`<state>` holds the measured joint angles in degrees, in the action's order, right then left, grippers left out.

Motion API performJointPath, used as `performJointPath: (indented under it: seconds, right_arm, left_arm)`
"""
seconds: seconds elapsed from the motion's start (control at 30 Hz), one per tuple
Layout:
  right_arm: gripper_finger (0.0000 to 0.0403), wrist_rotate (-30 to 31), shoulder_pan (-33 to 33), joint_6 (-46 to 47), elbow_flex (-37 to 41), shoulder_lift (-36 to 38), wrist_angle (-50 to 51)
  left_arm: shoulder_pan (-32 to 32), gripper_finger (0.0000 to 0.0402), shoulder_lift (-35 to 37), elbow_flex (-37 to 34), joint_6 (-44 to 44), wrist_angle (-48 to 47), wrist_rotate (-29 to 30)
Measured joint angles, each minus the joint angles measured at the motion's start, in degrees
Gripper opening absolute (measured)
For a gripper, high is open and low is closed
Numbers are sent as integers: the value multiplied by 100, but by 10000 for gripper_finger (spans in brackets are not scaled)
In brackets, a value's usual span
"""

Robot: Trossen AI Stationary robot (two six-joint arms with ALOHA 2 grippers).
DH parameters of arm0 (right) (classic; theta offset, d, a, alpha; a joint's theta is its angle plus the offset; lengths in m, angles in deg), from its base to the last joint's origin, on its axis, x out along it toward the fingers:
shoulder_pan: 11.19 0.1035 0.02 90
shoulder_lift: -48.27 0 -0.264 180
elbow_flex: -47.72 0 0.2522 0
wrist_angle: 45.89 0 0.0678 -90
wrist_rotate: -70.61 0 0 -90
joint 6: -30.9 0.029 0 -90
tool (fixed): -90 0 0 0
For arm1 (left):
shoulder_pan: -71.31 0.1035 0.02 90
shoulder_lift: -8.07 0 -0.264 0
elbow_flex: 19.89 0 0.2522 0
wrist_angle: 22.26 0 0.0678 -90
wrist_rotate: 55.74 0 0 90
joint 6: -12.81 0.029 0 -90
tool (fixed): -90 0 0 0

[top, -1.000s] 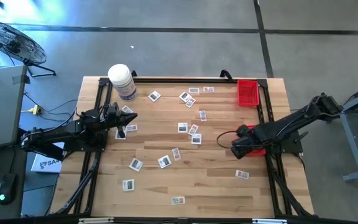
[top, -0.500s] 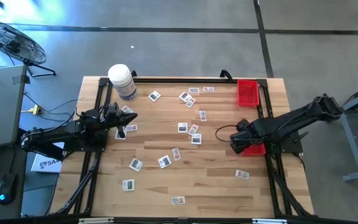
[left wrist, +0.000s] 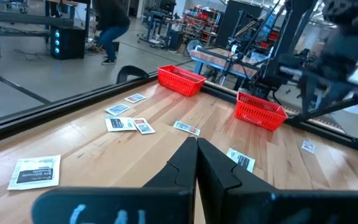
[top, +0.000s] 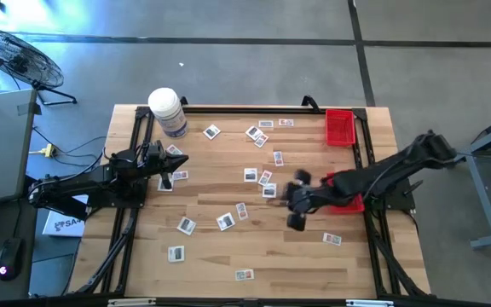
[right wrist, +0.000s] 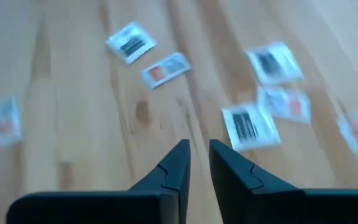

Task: Pick & Place First Aid Supplies
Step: Put the towelette pack into the bottom basket

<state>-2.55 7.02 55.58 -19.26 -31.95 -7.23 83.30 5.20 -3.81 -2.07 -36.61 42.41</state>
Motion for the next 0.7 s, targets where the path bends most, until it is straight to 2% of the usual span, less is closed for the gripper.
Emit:
performJointPath:
  seconds: [0.17,0.33,0.5,0.7]
  right_arm:
    - [77,62,-229,-981,12,-776,-347]
    - [114,-251,-618,-1337,14,-1373,-310]
    - [144,-373,-980,-1783,14,-1732,-344]
    - [151,-725,-1244,-2118,12,-1982,-439]
  left_arm:
    - [0,1,-1,1,-1,1,1]
    - [0,1,0,1,-1,1,1]
    - [-1,1,0,1,-1,1,1]
    - [-2,1,1,1,0,1,1]
